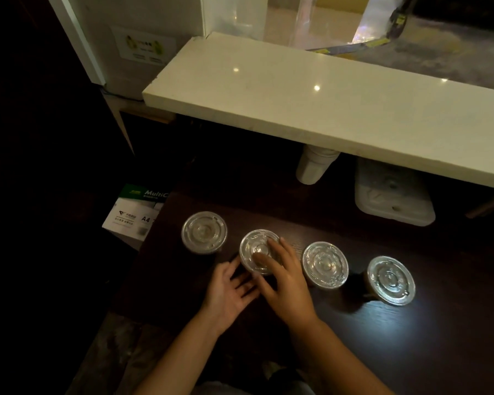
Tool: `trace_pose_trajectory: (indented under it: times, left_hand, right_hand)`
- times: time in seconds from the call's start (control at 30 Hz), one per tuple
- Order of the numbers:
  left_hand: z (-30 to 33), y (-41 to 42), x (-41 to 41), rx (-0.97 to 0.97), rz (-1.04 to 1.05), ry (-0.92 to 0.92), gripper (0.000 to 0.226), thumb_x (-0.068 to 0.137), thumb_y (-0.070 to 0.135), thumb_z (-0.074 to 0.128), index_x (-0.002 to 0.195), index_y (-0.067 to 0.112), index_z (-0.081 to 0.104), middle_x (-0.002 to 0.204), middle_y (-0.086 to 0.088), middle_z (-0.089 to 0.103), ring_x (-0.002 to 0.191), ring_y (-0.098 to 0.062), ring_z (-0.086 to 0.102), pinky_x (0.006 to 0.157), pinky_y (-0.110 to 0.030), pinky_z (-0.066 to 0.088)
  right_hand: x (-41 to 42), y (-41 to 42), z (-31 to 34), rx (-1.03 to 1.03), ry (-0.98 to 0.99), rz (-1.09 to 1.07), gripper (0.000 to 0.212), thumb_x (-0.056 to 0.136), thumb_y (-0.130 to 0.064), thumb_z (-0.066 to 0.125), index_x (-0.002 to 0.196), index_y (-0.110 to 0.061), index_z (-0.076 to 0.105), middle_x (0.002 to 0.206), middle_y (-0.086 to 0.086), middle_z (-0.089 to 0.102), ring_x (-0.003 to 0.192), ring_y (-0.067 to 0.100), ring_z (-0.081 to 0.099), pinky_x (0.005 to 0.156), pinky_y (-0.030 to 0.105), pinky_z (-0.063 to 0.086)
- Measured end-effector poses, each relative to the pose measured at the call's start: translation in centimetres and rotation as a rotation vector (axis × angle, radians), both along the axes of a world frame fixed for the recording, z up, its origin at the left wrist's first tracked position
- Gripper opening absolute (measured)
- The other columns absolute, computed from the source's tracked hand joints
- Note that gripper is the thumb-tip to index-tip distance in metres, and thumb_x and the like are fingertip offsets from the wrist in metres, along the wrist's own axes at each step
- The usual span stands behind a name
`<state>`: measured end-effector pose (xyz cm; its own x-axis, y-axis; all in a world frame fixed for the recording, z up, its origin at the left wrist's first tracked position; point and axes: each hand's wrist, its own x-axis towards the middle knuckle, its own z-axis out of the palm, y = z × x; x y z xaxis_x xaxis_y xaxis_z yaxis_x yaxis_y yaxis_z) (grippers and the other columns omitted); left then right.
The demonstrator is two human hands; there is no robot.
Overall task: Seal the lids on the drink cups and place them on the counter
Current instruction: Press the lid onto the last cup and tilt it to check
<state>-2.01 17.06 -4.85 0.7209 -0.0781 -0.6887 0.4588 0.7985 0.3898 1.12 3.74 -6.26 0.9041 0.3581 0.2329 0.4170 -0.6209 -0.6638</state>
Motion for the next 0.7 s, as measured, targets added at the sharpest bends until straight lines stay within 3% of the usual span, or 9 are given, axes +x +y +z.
trace_pose_trajectory:
  times: [0.13,0.23,0.3,0.4,0.5,0.57,0.7]
  left_hand:
    - [0.4,-0.5,-0.6,0.096,0.012,-0.011,0.040,0.095,0.035,0.028,0.121,0.018,0.052,0.119,-0.015,0.057,0.108,-0.028,0.055,0.083,-0.039,0.048]
    - [0.0,0.0,-1.9,0.504,-0.008,-0.014,0.028,0.096,0.022,0.038,0.116,0.013,0.054,0.117,-0.012,0.059,0.096,-0.020,0.060,0.079,-0.033,0.049]
    - [-0.6,1.7,-3.0,0.834,0.088,0.009,0.019,0.091,0.009,0.048,0.109,0.011,0.056,0.114,-0.016,0.061,0.086,-0.014,0.061,0.074,-0.026,0.048]
    - [-1.7,5.3,-3.3,1.129,0.139,0.012,0.042,0.081,0.003,0.063,0.121,0.011,0.050,0.124,-0.015,0.056,0.102,-0.017,0.055,0.082,-0.026,0.046]
    - [-3.2,8.5,-1.7,1.277,-0.052,-0.075,0.074,0.075,0.010,0.072,0.137,0.016,0.032,0.143,-0.011,0.038,0.128,-0.025,0.038,0.102,-0.039,0.038]
    - [-4.1,10.0,0.0,1.389,-0.218,-0.152,0.084,0.070,0.016,0.077,0.139,0.018,0.030,0.145,-0.010,0.035,0.132,-0.025,0.034,0.105,-0.041,0.035]
    - [-4.8,10.8,2.2,1.299,-0.301,-0.338,0.067,0.065,0.016,0.080,0.124,0.018,0.049,0.124,-0.006,0.057,0.116,-0.018,0.052,0.091,-0.026,0.042]
  right_hand:
    - [-0.2,-0.2,0.2,-0.060,0.029,0.030,0.040,0.086,-0.039,0.047,0.118,-0.020,0.061,0.142,0.005,0.044,0.139,0.022,0.020,0.107,0.030,0.021]
    - [-0.1,-0.4,0.7,-0.097,0.011,0.039,0.040,0.085,-0.039,0.046,0.116,-0.018,0.062,0.137,0.010,0.049,0.135,0.030,0.029,0.104,0.046,0.033]
    - [0.0,0.0,1.9,-0.060,-0.015,0.007,0.039,0.085,-0.037,0.046,0.113,-0.016,0.063,0.133,0.014,0.051,0.129,0.032,0.038,0.100,0.049,0.039]
    - [0.0,1.9,3.8,-0.034,-0.112,0.002,0.037,0.086,-0.032,0.048,0.116,-0.015,0.060,0.134,0.014,0.049,0.126,0.029,0.042,0.098,0.041,0.040]
    - [0.3,5.1,4.6,-0.113,-0.162,0.053,0.041,0.085,-0.032,0.057,0.123,-0.016,0.056,0.138,0.014,0.046,0.129,0.031,0.039,0.098,0.041,0.035]
    - [0.9,7.5,4.3,-0.179,-0.129,0.076,0.052,0.079,-0.027,0.069,0.127,-0.016,0.053,0.141,0.017,0.043,0.130,0.034,0.037,0.099,0.044,0.035]
    - [1.7,11.0,3.1,-0.204,0.108,0.000,0.060,0.076,-0.023,0.073,0.130,-0.011,0.050,0.141,0.024,0.039,0.130,0.038,0.036,0.102,0.045,0.035]
